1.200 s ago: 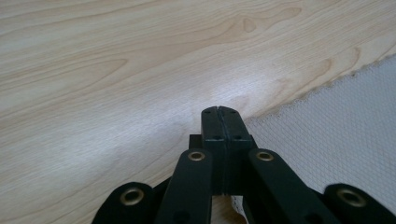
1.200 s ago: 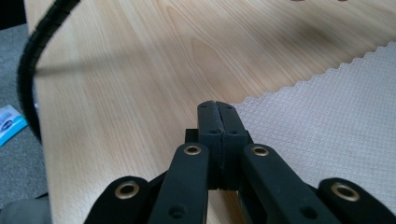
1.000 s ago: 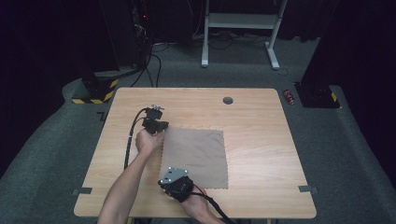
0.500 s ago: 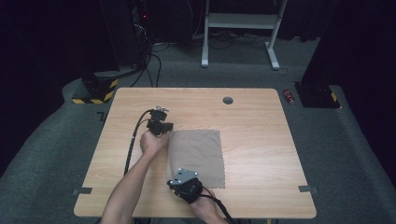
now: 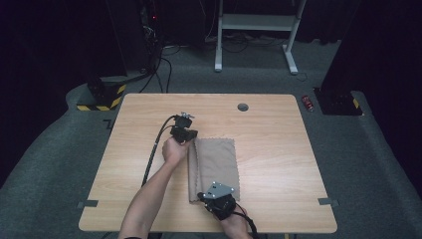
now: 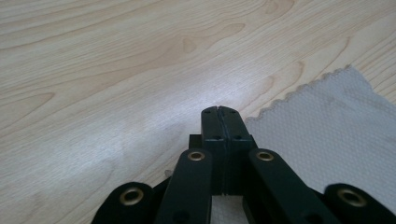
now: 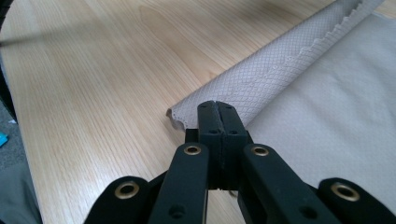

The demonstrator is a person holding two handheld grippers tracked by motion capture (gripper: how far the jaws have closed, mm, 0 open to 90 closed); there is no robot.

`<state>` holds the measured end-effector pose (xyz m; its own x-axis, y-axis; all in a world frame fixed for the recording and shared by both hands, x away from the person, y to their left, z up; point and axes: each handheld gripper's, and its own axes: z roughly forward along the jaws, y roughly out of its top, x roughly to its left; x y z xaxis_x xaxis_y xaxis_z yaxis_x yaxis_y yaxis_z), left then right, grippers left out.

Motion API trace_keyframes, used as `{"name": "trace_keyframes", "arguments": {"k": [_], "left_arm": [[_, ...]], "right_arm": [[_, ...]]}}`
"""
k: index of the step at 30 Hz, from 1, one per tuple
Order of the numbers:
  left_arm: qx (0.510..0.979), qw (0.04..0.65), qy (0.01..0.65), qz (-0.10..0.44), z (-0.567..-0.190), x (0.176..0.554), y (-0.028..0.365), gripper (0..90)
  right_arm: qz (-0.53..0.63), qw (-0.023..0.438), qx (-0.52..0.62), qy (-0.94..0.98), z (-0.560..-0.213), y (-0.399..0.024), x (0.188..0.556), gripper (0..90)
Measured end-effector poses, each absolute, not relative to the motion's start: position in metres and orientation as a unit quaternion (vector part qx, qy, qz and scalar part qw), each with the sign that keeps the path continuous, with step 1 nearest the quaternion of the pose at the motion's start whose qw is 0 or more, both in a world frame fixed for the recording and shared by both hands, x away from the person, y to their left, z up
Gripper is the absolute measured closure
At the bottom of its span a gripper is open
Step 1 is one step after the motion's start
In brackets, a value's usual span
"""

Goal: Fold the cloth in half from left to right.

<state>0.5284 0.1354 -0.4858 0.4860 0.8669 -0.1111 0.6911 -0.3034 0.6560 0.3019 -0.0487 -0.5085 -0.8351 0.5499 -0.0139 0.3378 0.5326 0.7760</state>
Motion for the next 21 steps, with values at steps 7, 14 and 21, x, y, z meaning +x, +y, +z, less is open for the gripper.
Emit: {"name": "trace_keyframes", "arguments": {"k": [7,14,21], "left_arm": [[0.806,0.323,0.477,0.135,-0.485,0.53,0.125,90.0],[0.812,0.333,0.462,0.132,-0.482,0.532,0.105,90.0],[0.822,0.329,0.446,0.132,-0.484,0.535,0.084,89.9]], "right_arm": [[0.406,0.142,0.272,0.861,-0.512,-0.066,0.298,90.0],[0.398,0.152,0.284,0.859,-0.512,-0.082,0.296,90.0],[0.399,0.163,0.296,0.852,-0.514,-0.097,0.291,90.0]]}}
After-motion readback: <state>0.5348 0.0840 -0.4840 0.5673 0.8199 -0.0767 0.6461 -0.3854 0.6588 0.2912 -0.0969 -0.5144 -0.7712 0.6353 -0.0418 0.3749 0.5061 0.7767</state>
